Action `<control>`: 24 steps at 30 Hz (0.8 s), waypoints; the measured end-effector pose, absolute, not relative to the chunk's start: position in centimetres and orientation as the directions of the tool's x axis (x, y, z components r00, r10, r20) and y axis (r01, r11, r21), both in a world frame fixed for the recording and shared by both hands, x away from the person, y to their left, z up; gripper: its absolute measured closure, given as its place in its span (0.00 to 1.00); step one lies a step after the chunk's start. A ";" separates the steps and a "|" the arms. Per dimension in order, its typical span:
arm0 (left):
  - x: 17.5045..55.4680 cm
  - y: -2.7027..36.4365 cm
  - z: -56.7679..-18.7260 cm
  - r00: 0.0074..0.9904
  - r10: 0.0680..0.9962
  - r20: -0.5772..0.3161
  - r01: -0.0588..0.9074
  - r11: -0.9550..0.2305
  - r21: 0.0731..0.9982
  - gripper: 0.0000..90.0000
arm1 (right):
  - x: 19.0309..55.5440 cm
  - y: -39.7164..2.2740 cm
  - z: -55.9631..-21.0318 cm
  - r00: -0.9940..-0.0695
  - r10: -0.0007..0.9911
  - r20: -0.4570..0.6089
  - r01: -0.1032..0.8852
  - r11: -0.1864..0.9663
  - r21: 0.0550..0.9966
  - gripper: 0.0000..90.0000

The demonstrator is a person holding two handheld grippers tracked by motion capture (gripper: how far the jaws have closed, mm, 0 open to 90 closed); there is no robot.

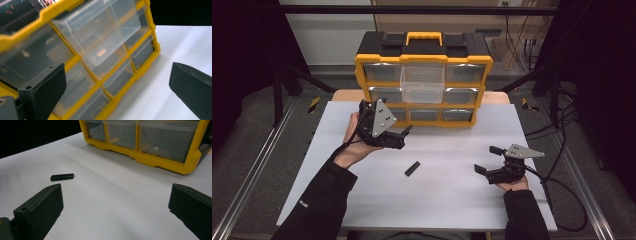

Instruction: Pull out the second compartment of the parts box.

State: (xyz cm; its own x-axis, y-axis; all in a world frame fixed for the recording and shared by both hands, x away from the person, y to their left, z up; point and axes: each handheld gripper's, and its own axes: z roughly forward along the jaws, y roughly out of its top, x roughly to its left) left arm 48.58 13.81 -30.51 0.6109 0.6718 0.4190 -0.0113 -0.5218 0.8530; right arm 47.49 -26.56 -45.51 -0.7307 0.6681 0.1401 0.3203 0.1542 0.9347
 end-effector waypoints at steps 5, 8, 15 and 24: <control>48.6 14.7 -32.1 0.628 0.703 0.332 0.047 -0.461 0.886 0.01 | 47.5 -26.5 -45.5 -0.733 0.666 0.140 0.318 0.154 0.935 0.00; 48.6 15.2 -33.0 0.637 0.715 0.289 0.073 -0.429 0.900 0.01 | 47.5 -26.5 -45.5 -0.733 0.666 0.139 0.318 0.155 0.936 0.00; 48.5 16.0 -34.5 0.647 0.728 0.229 0.112 -0.387 0.915 0.01 | 47.5 -26.5 -45.5 -0.734 0.665 0.137 0.316 0.156 0.936 0.00; 48.3 16.7 -36.6 0.653 0.735 0.183 0.148 -0.360 0.921 0.00 | 47.5 -26.5 -45.6 -0.735 0.664 0.138 0.317 0.156 0.936 0.00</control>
